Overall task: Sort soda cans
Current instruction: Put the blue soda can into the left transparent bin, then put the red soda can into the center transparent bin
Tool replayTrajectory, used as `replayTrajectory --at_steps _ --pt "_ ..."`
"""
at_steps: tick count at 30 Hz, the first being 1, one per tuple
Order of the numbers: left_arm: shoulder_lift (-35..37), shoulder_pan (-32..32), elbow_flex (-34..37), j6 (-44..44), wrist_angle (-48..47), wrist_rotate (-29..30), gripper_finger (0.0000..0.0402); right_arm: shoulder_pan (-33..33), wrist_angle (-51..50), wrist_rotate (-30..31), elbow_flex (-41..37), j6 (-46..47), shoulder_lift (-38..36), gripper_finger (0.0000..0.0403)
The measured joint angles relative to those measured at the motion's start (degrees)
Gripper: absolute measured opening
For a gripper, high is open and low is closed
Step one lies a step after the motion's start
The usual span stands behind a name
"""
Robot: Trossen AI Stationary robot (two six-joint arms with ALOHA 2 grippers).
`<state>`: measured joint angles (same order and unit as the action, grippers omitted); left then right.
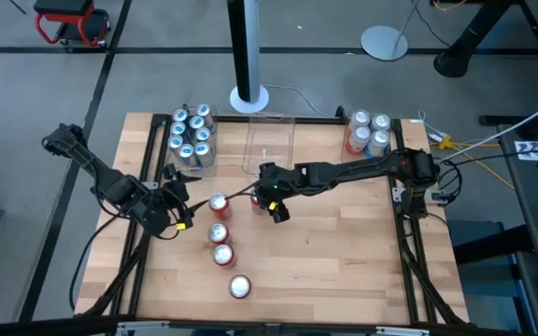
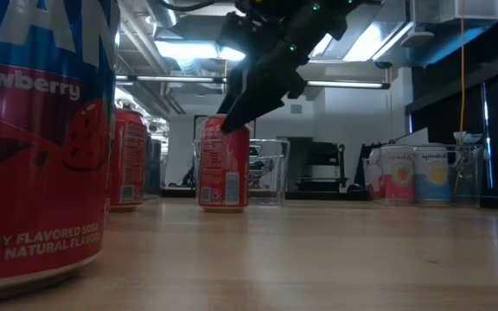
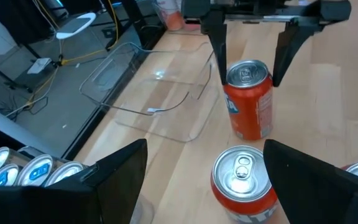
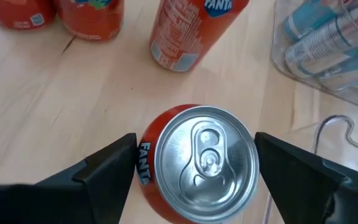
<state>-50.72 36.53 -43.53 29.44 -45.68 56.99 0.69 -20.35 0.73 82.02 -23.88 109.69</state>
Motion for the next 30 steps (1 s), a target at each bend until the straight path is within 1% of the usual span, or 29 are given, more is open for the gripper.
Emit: replayTrajectory --at_steps 5,11,17,25,28,30 --pt "0.00 -0.02 0.00 0.29 0.05 -0.02 0.0308 -0.02 3.07 0.68 -0.02 -0.51 1.04 0.0321" --pt "0.00 -0.02 0.00 0.21 0.08 -0.02 0.0308 0.00 1.90 -0.20 0.00 -0.59 1.04 0.0321" --pt "0.00 -0.02 0.00 0.20 0.10 -0.01 0.0308 0.02 6.10 0.04 -0.27 -3.30 1.31 0.0321" --pt "0.00 -0.02 0.00 0.19 0.10 0.00 0.0308 0.00 6.51 -1.40 -0.31 -4.46 1.31 0.0322" --pt "0.00 -0.02 0.00 0.30 0.08 0.00 0.0308 0.00 6.44 -1.38 -0.39 -4.52 0.70 0.0337" --pt "0.00 -0.02 0.00 0.32 0.10 0.00 0.0308 -0.16 6.70 -1.36 -0.39 -4.61 -0.32 0.0362"
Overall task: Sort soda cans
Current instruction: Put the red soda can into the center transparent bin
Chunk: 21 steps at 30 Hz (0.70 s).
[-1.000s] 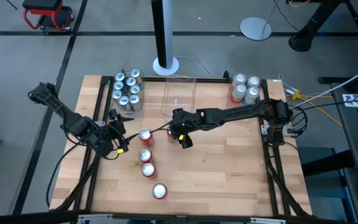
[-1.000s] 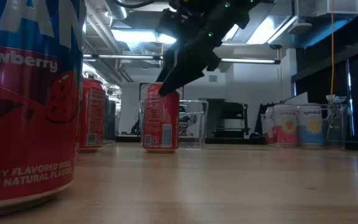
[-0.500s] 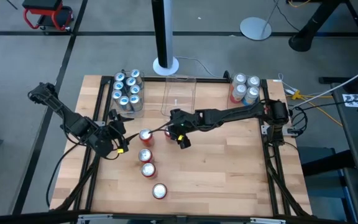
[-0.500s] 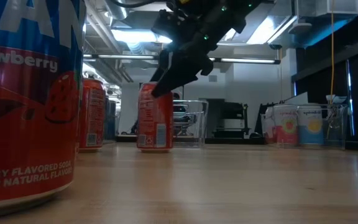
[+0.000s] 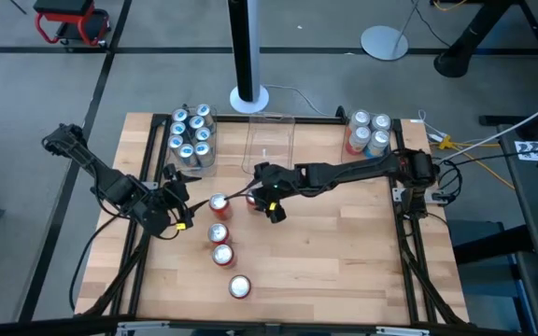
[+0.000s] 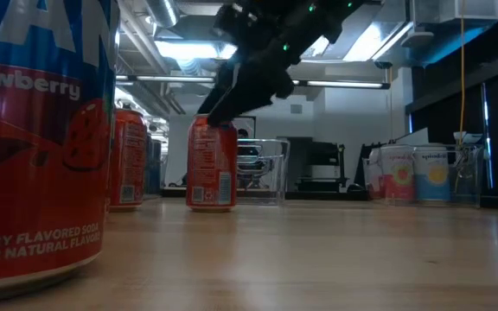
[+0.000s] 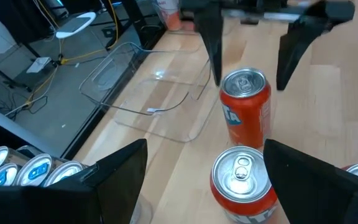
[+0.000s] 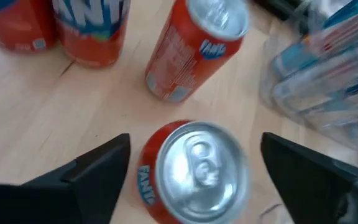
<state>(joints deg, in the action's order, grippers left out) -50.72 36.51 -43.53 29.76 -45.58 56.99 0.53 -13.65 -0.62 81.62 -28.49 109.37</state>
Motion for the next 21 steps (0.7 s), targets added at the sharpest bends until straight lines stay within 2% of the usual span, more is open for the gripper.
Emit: replayTrajectory --at_steps 3,10,21 --pt "0.00 0.00 0.00 0.17 -0.02 0.00 0.0308 -0.27 0.41 0.32 0.09 -0.24 -0.80 0.0393" --pt "0.00 0.00 0.00 0.26 -0.02 0.00 0.0308 -0.66 0.38 0.87 0.15 0.06 0.33 0.0369" --pt "0.00 -0.01 0.02 0.26 -0.02 0.00 0.0308 -0.61 -0.15 -0.08 0.11 2.72 4.36 0.0386"
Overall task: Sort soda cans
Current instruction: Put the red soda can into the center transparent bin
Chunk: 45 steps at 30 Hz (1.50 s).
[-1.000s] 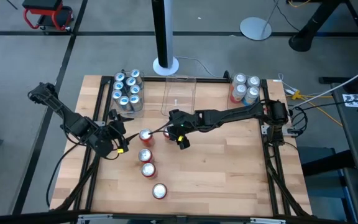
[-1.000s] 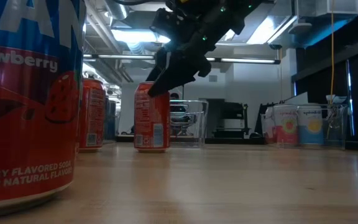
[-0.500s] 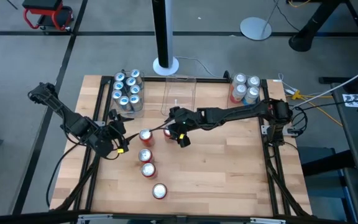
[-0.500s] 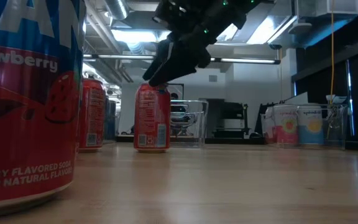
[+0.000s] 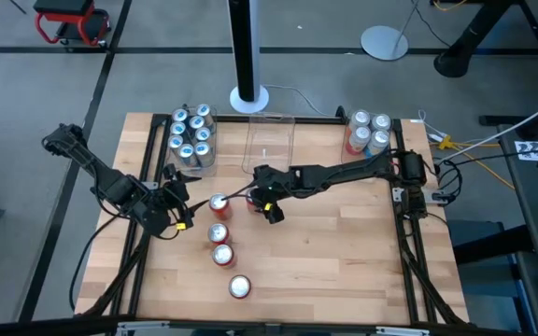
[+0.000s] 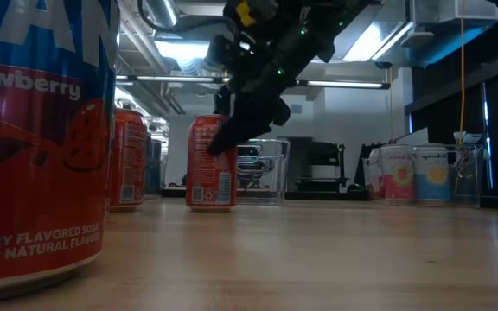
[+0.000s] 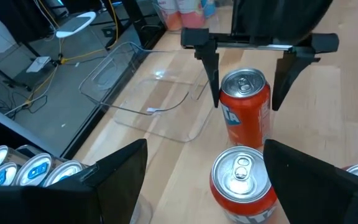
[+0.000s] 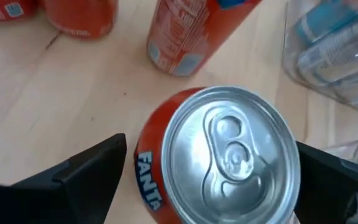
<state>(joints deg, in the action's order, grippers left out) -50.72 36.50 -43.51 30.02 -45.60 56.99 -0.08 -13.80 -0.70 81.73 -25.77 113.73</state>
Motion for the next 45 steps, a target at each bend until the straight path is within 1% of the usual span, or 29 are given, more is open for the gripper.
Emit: replayTrajectory --at_steps 7,12,14,19,24,27,38,42,45 --pt "0.00 0.01 0.00 0.00 0.02 0.00 0.0308 0.07 0.48 2.01 0.02 -1.46 0.09 0.0386" --pt "0.00 -0.01 0.00 0.21 0.02 0.00 0.0308 0.04 0.41 2.26 0.02 -1.52 0.55 0.0383" --pt "0.00 -0.01 0.00 0.15 0.02 0.00 0.0308 0.04 0.66 2.65 0.02 -1.76 0.55 0.0370" --pt "0.00 0.00 0.00 0.04 0.00 0.00 0.0308 0.09 0.70 2.44 0.10 -2.90 0.42 0.0314" --pt "0.00 -0.01 0.00 0.02 0.00 0.00 0.0308 0.11 0.00 3.28 0.07 -4.59 -0.36 0.0313" --pt "0.00 0.01 0.00 0.02 -0.05 0.00 0.0308 0.44 -1.10 4.67 -0.17 -5.96 -2.54 0.0313" --pt "0.00 0.00 0.00 0.00 -0.04 0.00 0.0308 -0.04 -1.56 9.93 -0.02 -9.61 -15.87 0.0311" --pt "0.00 0.00 0.00 -0.02 -0.02 0.00 0.0308 -3.11 -2.71 12.59 0.04 -11.91 -19.10 0.0311" --pt "-0.01 0.00 0.00 -0.39 0.03 0.00 0.0308 -7.67 -3.76 12.03 0.02 -12.27 -19.34 0.0311"
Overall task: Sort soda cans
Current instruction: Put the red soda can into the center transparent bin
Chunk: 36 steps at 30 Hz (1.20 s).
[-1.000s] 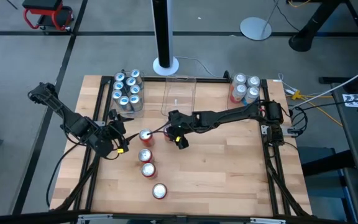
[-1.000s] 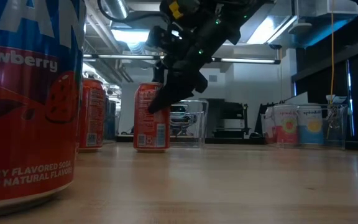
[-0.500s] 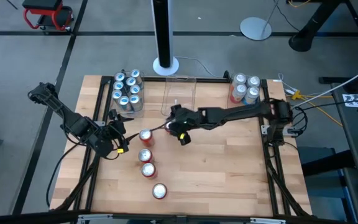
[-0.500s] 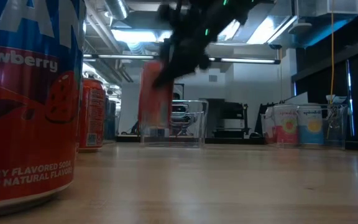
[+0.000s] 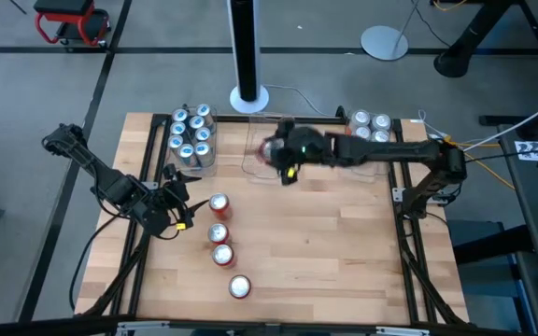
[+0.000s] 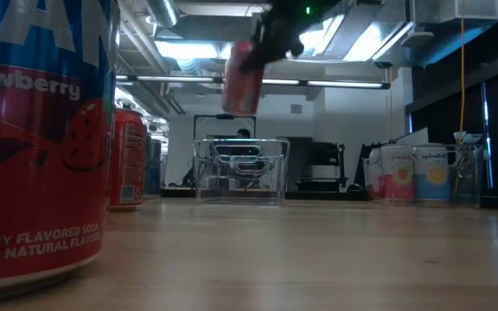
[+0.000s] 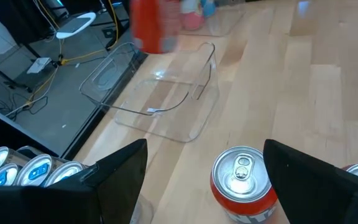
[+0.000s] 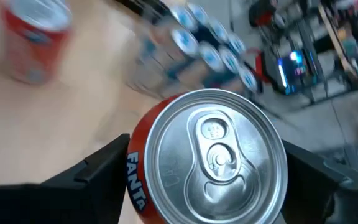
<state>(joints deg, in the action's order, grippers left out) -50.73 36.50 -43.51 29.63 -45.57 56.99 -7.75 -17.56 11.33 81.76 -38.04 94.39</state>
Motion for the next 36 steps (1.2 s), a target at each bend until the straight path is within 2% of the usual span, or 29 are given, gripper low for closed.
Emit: replayTrajectory --at_steps 7,13,19,36 --pt "-0.01 0.01 0.00 0.19 -0.06 0.00 0.0308 -11.36 -1.72 -3.99 0.00 0.35 2.12 0.0310" --pt "-0.01 0.01 0.00 0.02 -0.29 0.00 0.0308 -17.12 -1.49 -6.85 0.00 1.76 6.07 0.0309" --pt "-0.01 0.01 0.00 0.13 -0.28 0.00 0.0308 -20.08 -0.37 -7.06 0.00 2.03 10.24 0.0308" --pt "-0.01 0.00 0.00 0.27 -0.18 0.00 0.0308 -22.40 5.20 -7.89 0.02 3.30 18.03 0.0307"
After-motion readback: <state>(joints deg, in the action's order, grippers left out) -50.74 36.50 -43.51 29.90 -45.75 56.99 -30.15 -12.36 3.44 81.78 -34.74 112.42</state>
